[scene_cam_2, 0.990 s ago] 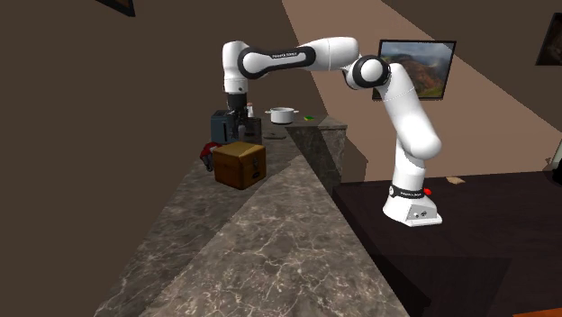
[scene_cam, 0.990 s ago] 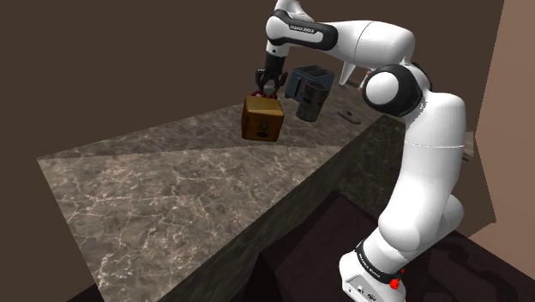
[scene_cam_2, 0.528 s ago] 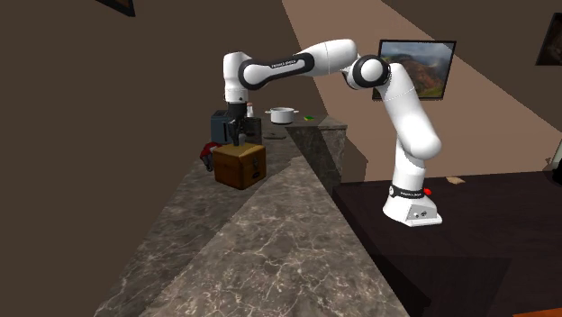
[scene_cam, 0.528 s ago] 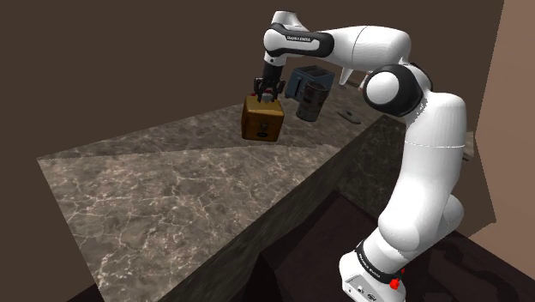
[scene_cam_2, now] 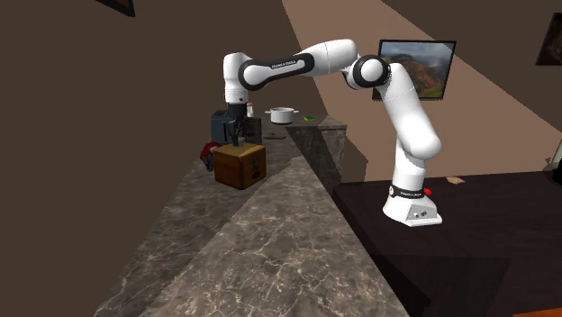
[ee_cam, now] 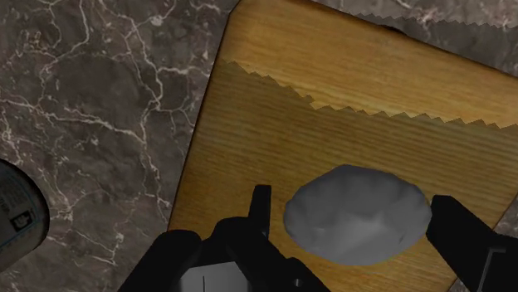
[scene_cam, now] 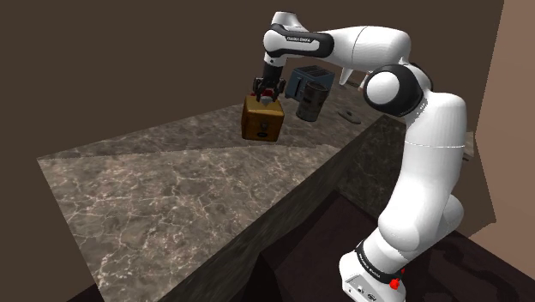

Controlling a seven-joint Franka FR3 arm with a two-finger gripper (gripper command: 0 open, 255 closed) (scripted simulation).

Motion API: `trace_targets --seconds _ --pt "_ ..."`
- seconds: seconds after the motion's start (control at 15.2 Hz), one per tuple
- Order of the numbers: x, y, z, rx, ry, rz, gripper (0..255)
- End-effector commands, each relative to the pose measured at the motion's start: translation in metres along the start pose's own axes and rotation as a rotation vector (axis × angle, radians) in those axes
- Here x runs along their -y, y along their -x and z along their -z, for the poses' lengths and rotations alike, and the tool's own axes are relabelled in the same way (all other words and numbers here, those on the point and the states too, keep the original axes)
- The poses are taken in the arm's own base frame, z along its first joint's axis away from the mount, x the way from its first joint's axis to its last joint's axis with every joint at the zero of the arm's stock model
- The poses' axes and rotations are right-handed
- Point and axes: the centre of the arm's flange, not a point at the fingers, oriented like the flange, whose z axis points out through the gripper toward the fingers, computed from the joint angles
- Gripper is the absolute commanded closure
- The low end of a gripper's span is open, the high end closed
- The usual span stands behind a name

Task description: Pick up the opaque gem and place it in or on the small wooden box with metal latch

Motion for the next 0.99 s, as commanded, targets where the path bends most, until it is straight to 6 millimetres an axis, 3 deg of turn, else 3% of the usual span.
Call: trace_targets --seconds 0.0,0.26,0.53,0.92 --pt "0.000 0.000 0.000 0.000 0.000 0.000 0" --pt "0.000 0.000 0.000 0.000 0.000 0.000 0" --pt "0.000 0.000 0.050 0.000 0.000 0.000 0" --pt "0.000 0.000 0.050 0.000 0.000 0.000 0"
